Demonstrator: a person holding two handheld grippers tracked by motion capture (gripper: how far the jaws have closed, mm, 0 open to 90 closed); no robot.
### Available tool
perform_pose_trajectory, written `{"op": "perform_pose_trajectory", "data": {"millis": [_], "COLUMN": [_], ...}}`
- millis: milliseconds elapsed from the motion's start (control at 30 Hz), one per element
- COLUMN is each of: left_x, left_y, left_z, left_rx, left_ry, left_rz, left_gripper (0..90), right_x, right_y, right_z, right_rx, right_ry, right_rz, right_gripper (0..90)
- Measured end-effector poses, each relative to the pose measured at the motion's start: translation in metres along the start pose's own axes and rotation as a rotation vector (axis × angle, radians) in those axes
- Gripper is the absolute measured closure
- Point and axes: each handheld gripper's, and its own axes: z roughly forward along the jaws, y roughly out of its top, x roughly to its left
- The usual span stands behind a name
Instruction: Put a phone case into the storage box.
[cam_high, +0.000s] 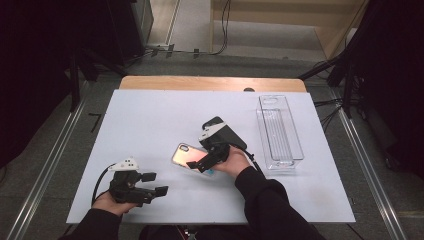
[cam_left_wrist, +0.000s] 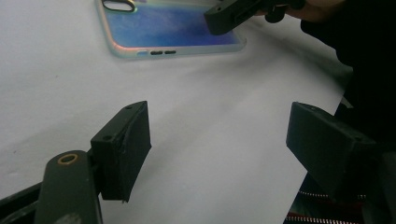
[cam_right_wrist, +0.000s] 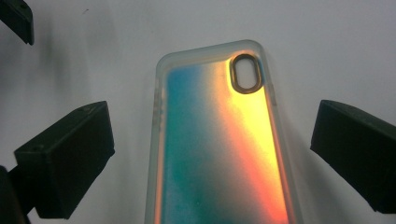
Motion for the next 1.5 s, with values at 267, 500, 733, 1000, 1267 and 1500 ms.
{"op": "perform_pose_trajectory", "data": {"millis": [267, 500, 733, 1000, 1267, 1500], "left_x": [0.0, 0.0, 0.0, 0.0, 0.0, 0.001], "left_y": [0.0, 0.0, 0.0, 0.0, 0.0, 0.0], "left_z": [0.0, 0.0, 0.001, 0.001, 0.0, 0.001], "left_rx": [0.0, 0.001, 0.002, 0.002, 0.001, -0.001], "left_ry": [-0.002, -0.002, -0.002, -0.002, -0.003, -0.005], "left_rz": [-0.001, -0.001, -0.002, -0.002, -0.006, -0.006], "left_gripper": [22.1, 22.1, 22.2, 22.1, 22.2, 22.1], "right_x": [0.002, 0.002, 0.007, 0.008, 0.007, 0.008], "right_y": [-0.008, -0.011, -0.012, -0.014, -0.014, -0.012], "right_z": [0.01, 0.01, 0.013, 0.01, 0.01, 0.005], "right_rx": [0.042, 0.047, 0.062, 0.044, 0.039, 0.02], "right_ry": [-0.014, -0.028, -0.068, -0.08, -0.072, -0.042], "right_rz": [-0.031, -0.114, -0.175, -0.213, -0.213, -0.203], "right_gripper": [0.0, 0.8, 2.1, 14.0, 15.0, 15.1]}}
